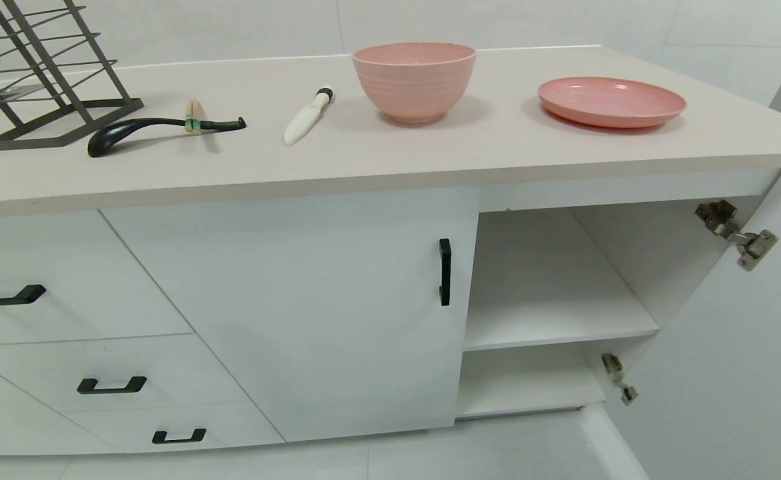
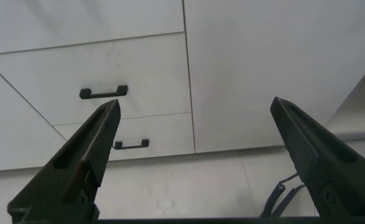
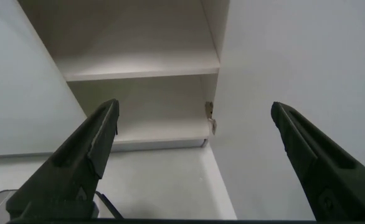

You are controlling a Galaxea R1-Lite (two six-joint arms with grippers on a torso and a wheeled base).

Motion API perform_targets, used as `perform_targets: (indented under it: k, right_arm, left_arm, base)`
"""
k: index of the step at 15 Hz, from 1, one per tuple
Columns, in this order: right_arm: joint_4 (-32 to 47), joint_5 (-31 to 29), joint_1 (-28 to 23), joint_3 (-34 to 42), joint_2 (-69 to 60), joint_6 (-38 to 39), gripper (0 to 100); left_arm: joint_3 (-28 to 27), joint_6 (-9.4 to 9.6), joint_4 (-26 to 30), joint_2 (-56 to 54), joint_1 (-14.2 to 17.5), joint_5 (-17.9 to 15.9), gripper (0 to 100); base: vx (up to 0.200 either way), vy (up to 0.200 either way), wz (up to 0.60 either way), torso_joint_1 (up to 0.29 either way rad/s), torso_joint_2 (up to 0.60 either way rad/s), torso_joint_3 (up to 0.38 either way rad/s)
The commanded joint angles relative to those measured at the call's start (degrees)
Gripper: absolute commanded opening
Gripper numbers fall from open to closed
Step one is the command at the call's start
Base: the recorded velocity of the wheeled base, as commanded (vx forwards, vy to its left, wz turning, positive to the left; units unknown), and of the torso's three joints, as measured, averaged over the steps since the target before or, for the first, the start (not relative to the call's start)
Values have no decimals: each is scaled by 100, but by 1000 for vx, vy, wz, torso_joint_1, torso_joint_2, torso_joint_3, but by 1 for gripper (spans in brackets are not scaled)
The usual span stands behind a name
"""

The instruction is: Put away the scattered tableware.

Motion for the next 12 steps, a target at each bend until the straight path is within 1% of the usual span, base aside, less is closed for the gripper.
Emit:
perform_targets:
  k: [1, 3, 4, 5, 6, 8, 10, 12]
  right_arm:
    - [1, 1, 1, 0, 7, -8, 100]
    - [1, 1, 1, 0, 7, -8, 100]
    - [1, 1, 1, 0, 7, -8, 100]
    - [1, 1, 1, 0, 7, -8, 100]
    - [1, 1, 1, 0, 7, -8, 100]
    - [1, 1, 1, 0, 7, -8, 100]
    - [1, 1, 1, 0, 7, -8, 100]
    - [1, 1, 1, 0, 7, -17, 100]
  left_arm:
    - [0, 3, -6, 16, 2, 8, 100]
    - [0, -5, 2, 16, 2, 8, 100]
    - [0, -41, 2, 16, 2, 8, 100]
    - [0, -102, 2, 16, 2, -1, 100]
    - [0, -102, 2, 16, 2, -1, 100]
    - [0, -93, 2, 16, 2, -1, 100]
    - [0, -120, 2, 16, 2, -1, 100]
    - [0, -120, 2, 16, 2, -1, 100]
  base:
    - [0, 0, 0, 0, 0, 0]
    - [0, 0, 0, 161, -146, -27]
    - [0, 0, 0, 222, -27, -100]
    - [0, 0, 0, 251, -46, -173]
    - [0, 0, 0, 256, -227, -198]
    - [0, 0, 0, 251, -559, -254]
    - [0, 0, 0, 173, -647, -183]
    - [0, 0, 0, 222, -493, -205]
